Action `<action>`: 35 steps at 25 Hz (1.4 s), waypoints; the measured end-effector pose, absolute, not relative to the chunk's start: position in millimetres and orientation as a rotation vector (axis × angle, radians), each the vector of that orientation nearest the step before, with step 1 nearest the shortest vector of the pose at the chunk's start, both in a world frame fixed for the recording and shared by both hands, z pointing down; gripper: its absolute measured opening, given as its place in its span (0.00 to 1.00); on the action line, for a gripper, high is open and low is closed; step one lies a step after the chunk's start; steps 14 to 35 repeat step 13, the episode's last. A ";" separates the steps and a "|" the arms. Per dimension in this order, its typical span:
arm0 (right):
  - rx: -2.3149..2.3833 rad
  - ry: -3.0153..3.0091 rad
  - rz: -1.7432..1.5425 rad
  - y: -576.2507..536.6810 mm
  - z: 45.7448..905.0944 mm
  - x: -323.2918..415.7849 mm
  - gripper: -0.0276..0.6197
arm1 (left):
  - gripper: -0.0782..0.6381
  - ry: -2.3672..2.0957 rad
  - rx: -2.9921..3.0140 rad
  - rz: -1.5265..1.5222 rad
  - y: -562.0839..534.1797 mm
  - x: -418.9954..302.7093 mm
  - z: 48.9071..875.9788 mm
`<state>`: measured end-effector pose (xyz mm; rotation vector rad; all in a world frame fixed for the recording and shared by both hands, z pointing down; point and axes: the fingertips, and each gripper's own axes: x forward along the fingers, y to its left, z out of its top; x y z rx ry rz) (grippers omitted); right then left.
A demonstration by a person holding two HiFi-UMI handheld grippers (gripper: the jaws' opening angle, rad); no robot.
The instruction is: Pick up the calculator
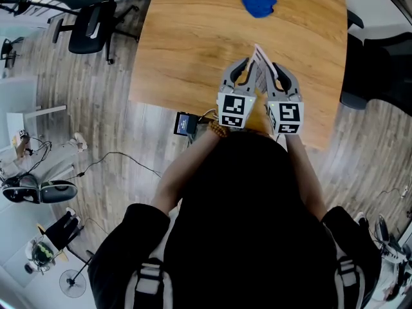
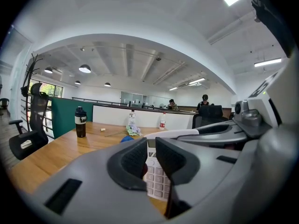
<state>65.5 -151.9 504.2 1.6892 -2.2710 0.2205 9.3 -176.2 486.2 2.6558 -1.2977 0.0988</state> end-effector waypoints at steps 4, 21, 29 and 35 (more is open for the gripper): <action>1.699 -2.261 0.238 -148.9 507.7 69.9 0.15 | 0.21 -1.286 2.650 0.112 -174.6 11.0 490.4; 1.716 -2.261 0.525 -143.9 542.6 77.2 0.15 | 0.20 -1.277 2.595 0.157 -174.1 3.5 508.0; 1.716 -2.261 0.525 -143.9 542.6 77.2 0.15 | 0.20 -1.277 2.595 0.157 -174.1 3.5 508.0; 1.716 -2.261 0.525 -143.9 542.6 77.2 0.15 | 0.20 -1.277 2.595 0.157 -174.1 3.5 508.0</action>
